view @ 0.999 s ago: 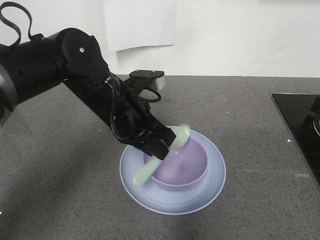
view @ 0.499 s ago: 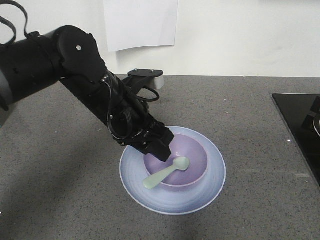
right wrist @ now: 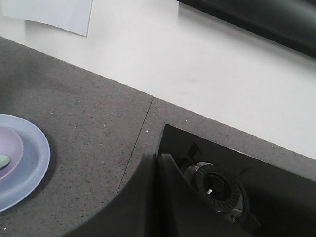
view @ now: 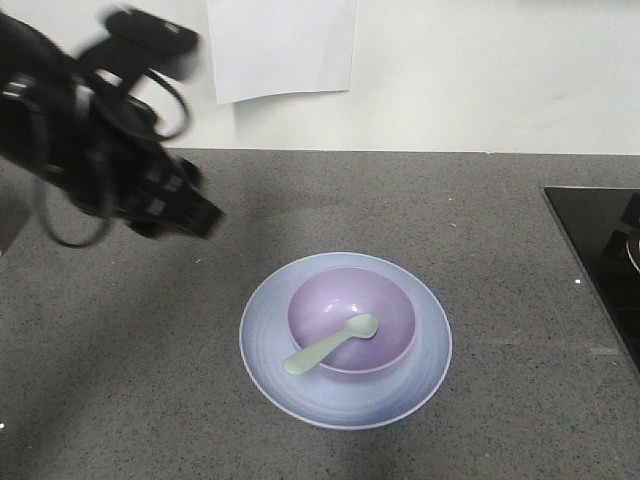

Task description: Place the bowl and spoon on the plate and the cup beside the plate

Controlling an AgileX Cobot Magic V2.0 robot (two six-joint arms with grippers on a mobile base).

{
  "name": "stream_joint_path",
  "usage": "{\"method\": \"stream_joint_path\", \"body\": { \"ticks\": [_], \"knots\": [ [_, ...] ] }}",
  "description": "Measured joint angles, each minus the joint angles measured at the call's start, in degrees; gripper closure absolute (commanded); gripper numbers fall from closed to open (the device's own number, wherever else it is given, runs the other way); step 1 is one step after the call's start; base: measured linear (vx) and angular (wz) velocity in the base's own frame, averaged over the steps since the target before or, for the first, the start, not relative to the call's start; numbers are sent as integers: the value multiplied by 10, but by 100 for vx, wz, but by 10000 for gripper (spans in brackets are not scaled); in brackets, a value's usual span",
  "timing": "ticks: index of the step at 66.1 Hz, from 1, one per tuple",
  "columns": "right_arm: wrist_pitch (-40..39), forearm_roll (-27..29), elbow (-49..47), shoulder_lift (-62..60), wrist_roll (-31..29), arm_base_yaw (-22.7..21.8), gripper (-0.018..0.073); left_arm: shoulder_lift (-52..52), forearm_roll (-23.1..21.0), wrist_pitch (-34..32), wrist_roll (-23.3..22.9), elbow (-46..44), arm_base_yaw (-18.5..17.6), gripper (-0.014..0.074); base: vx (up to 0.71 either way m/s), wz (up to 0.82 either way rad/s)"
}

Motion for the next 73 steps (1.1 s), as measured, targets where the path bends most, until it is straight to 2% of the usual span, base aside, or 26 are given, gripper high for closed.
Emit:
{"method": "stream_joint_path", "body": {
  "ticks": [29, 40, 49, 55, 60, 66, 73],
  "knots": [
    [-4, 0, 0, 0, 0, 0, 564, -145, 465, 7, -189, 0, 0, 223, 0, 0],
    [-4, 0, 0, 0, 0, 0, 564, -148, 601, 9, -223, 0, 0, 223, 0, 0],
    [-4, 0, 0, 0, 0, 0, 564, -147, 704, 9, -274, 0, 0, 223, 0, 0],
    [-4, 0, 0, 0, 0, 0, 564, -147, 746, 8, -315, 0, 1, 223, 0, 0],
    [-4, 0, 0, 0, 0, 0, 564, -147, 753, 0, -352, 0, 10, 223, 0, 0],
    [-4, 0, 0, 0, 0, 0, 564, -147, 729, -32, -401, 0, 30, 223, 0, 0],
    [-4, 0, 0, 0, 0, 0, 564, -146, 682, -70, -414, 0, 60, 223, 0, 0]
  ]
}}
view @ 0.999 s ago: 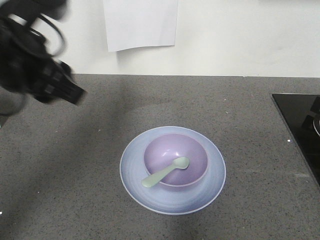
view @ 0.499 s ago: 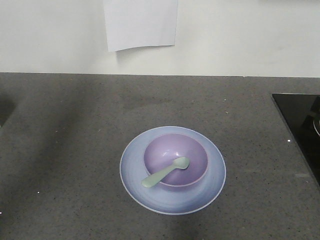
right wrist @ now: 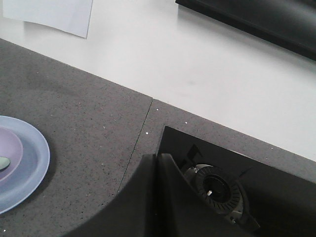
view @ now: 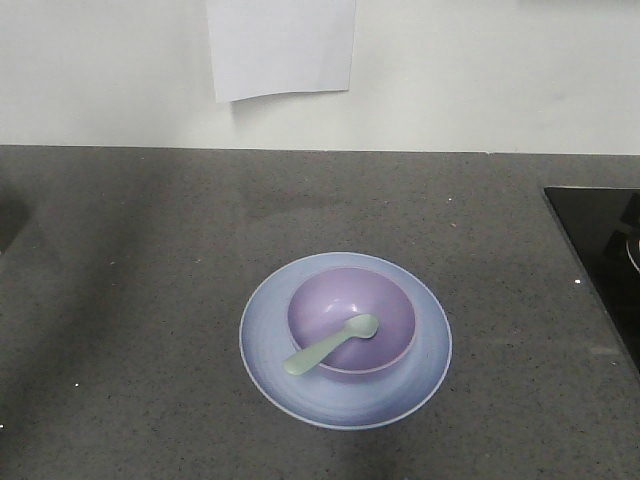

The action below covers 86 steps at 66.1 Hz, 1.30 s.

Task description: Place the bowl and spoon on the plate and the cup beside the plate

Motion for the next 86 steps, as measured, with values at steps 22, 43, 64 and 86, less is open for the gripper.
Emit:
{"method": "stream_joint_path", "body": {
  "ticks": [22, 43, 64, 86],
  "knots": [
    [3, 0, 0, 0, 0, 0, 564, 35, -79, -33, 5, 0, 154, 262, 0, 0],
    [6, 0, 0, 0, 0, 0, 564, 97, -221, -107, 37, 0, 295, 372, 0, 0],
    [6, 0, 0, 0, 0, 0, 564, 175, -340, -153, 100, 0, 387, 372, 0, 0],
    [7, 0, 0, 0, 0, 0, 564, 203, -474, -155, 196, 0, 433, 297, 0, 0]
  ]
}}
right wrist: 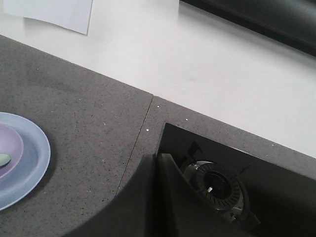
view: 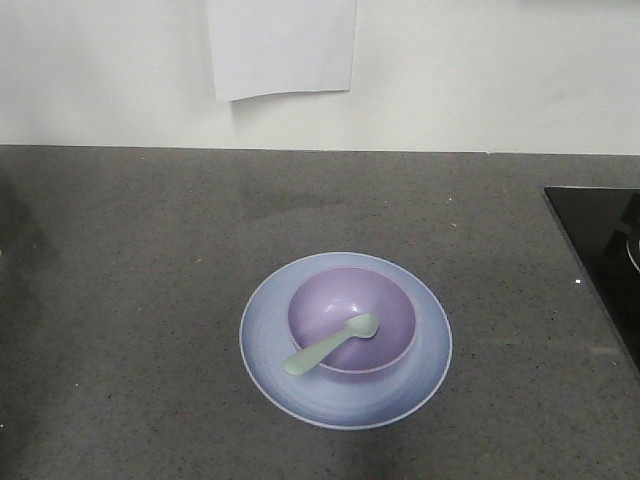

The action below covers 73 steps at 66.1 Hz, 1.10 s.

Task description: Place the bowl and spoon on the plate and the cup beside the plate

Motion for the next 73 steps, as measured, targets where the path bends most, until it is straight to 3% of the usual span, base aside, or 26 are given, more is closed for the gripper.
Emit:
{"method": "stream_joint_path", "body": {
  "ticks": [15, 16, 18, 73],
  "knots": [
    [0, 0, 0, 0, 0, 0, 564, 19, -57, 5, 50, 0, 2, 269, 0, 0],
    [0, 4, 0, 0, 0, 0, 564, 38, -95, 6, 58, 0, 2, 260, 0, 0],
    [0, 5, 0, 0, 0, 0, 564, 40, -99, 6, 58, 0, 2, 260, 0, 0],
    [6, 9, 0, 0, 0, 0, 564, 106, -112, -2, 59, 0, 2, 260, 0, 0]
  ]
}}
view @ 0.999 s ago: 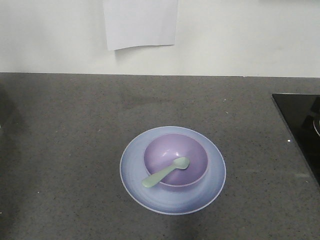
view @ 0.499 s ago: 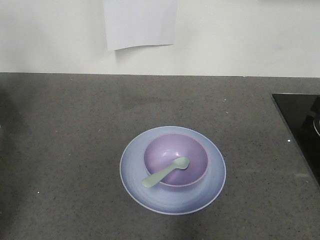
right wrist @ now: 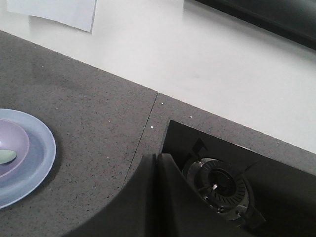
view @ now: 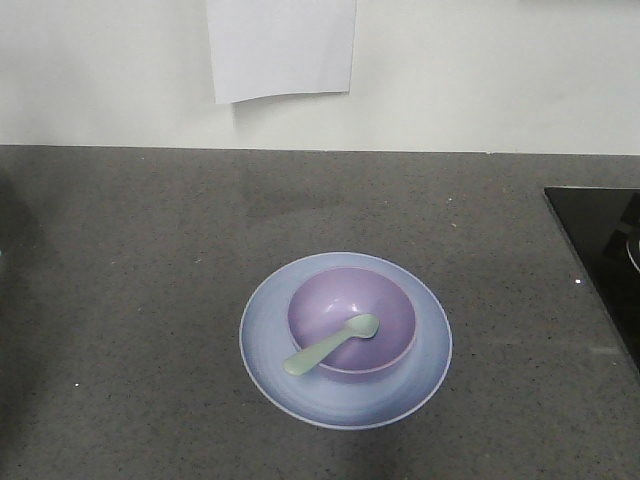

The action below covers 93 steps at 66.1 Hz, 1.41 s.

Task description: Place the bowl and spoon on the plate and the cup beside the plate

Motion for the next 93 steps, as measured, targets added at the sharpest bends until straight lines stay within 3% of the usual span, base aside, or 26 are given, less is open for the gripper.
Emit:
{"method": "stream_joint_path", "body": {
  "ticks": [41, 49, 67, 82, 93],
  "knots": [
    [5, 1, 0, 0, 0, 0, 564, 53, 0, -3, 0, 0, 0, 265, 0, 0],
    [6, 1, 0, 0, 0, 0, 564, 59, 0, 0, 0, 0, 0, 316, 0, 0],
    [13, 2, 0, 0, 0, 0, 564, 63, 0, 2, 0, 0, 0, 603, 0, 0],
    [15, 2, 0, 0, 0, 0, 564, 57, -14, 2, 1, 0, 0, 603, 0, 0],
    [14, 2, 0, 0, 0, 0, 564, 25, -70, 13, 33, 0, 0, 603, 0, 0]
  ]
}}
